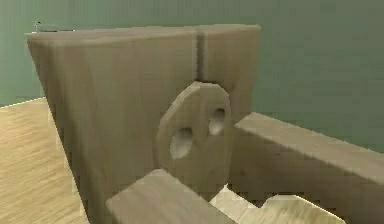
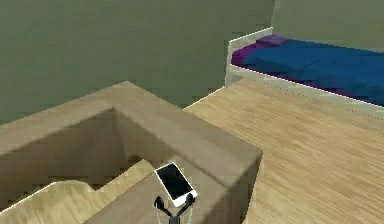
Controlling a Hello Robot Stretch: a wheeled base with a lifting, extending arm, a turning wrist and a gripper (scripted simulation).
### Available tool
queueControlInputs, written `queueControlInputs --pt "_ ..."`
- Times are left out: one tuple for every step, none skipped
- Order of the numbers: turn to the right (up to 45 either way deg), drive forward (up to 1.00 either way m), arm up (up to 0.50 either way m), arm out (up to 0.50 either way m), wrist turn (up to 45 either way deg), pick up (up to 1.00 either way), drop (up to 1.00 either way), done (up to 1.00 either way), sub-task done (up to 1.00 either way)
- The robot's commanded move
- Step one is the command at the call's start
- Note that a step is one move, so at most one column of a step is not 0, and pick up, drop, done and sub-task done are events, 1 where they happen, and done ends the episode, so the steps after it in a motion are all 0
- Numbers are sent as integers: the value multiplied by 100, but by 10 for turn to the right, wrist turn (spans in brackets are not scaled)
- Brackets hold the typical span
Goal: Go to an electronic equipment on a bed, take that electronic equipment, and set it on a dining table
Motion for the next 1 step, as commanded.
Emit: queueControlInputs --pt "-450 0 0 0 0 0 0 0 0"
